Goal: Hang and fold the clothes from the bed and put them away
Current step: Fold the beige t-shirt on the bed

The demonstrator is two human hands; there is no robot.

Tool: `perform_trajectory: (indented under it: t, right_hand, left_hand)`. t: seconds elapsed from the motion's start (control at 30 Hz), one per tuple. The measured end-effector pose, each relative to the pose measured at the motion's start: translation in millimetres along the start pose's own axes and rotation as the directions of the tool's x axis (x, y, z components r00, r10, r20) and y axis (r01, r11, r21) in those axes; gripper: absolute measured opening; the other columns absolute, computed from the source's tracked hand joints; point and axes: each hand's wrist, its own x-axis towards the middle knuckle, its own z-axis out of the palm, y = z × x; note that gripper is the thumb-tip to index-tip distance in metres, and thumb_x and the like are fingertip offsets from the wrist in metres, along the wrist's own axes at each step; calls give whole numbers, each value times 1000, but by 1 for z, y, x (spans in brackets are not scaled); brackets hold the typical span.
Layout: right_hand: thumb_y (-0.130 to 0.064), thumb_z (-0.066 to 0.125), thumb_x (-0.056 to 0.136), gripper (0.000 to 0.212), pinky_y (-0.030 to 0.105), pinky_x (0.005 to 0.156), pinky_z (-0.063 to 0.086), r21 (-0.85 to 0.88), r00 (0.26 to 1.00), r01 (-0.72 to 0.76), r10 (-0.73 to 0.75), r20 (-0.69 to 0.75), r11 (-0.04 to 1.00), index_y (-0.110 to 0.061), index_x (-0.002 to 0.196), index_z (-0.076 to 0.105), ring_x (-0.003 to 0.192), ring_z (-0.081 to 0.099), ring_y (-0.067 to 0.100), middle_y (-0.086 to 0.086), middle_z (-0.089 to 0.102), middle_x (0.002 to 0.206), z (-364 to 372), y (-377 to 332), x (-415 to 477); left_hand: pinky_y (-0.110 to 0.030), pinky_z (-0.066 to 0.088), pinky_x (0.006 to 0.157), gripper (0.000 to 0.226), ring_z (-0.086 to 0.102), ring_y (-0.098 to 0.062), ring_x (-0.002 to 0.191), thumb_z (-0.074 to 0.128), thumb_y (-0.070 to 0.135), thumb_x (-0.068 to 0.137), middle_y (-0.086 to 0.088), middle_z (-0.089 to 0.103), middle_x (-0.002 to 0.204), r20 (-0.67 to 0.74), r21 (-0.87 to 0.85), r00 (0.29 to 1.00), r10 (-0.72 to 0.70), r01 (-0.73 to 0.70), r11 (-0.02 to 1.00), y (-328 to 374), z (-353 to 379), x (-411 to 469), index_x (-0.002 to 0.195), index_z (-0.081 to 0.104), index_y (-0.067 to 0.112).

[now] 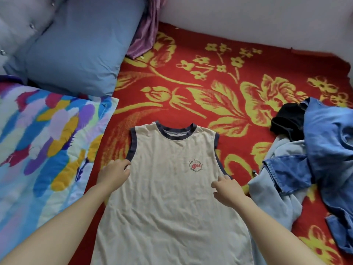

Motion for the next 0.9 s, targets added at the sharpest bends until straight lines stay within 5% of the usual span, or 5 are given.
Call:
perform_trajectory:
  t: [0.23, 0.47, 0.63, 0.8, 0.9]
  right_hand:
    - [-16, 42, 92, 40, 36, 86, 37, 29, 991, -22, 26, -134, 999, -20, 132, 43, 123, 37, 26, 7, 42, 133, -11, 23, 63]
    - [-16, 41, 92, 54, 33, 92, 37, -1, 979, 0, 0, -202, 1000, -22, 144, 26, 134, 25, 22, 5, 28, 147, -8, 35, 111]
    - [-20, 44, 92, 65, 33, 97, 32, -3, 969, 14, -14, -245, 1000, -23, 149, 12, 142, 11, 21, 8, 8, 156, -8, 36, 151]
    - [-23, 45, 92, 69, 35, 104, 29, 11, 975, 3, 0, -224, 1000, -23, 150, 7, 145, 7, 24, 10, 5, 157, 12, 36, 170]
    - [-15, 66, 78, 73, 39, 98, 40, -15, 954, 38, -41, -297, 999, -14, 144, 35, 137, 32, 36, 23, 31, 148, 12, 36, 179]
  left_hand:
    - [-33, 45, 88, 41, 44, -20, 119, 44, 29, 96, 4, 49, 134, -5, 68, 1000, -21, 21, 997, 11, 7, 46, 137, 42, 26]
    - [-34, 29, 105, 62, 17, -20, 139, 43, 37, 95, -1, 11, 157, -32, 241, 999, -15, 22, 970, 25, 28, 79, 150, 15, 29]
    - [-36, 26, 107, 68, 9, -22, 142, 48, 36, 93, -3, 3, 159, -45, 253, 999, 25, -13, 967, 33, 48, 110, 151, 13, 27]
    - [-47, 32, 102, 72, 25, -32, 138, 69, 21, 81, -14, 22, 155, -93, 197, 995, 48, -29, 980, 34, 80, 121, 145, 36, 17]
    - [-57, 50, 72, 72, 57, -49, 107, 88, -1, 49, -31, 54, 126, -195, 245, 964, 181, -131, 961, 38, 83, 136, 118, 65, 1]
